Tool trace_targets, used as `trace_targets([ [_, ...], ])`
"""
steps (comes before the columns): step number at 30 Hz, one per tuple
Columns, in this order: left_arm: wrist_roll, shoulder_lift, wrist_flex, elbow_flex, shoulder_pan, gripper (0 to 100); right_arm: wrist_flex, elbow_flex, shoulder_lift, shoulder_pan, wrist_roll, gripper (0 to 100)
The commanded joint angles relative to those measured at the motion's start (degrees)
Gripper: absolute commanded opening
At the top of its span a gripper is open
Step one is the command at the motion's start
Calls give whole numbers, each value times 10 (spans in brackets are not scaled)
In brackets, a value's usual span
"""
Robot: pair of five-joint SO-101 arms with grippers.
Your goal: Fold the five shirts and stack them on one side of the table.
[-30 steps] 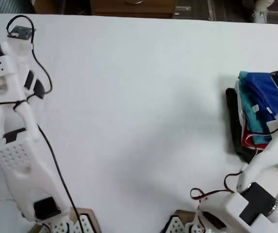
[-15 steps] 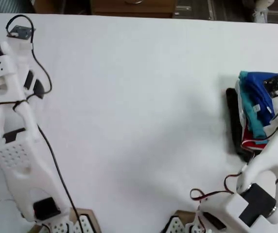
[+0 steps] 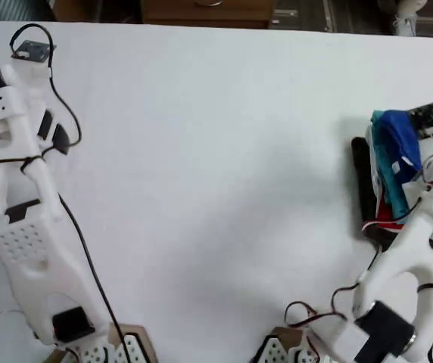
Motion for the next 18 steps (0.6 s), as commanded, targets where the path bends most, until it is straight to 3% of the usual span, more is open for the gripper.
trace_targets([
  [1, -3, -47, 6, -2, -3, 222, 30, 0, -65, -30, -12, 20],
  [12, -4, -50, 6, -2, -6, 222, 14, 38, -42, -23, -15, 38],
  [18, -4, -48, 5, -2, -6, 222, 25, 26, -58, -15, -13, 241],
])
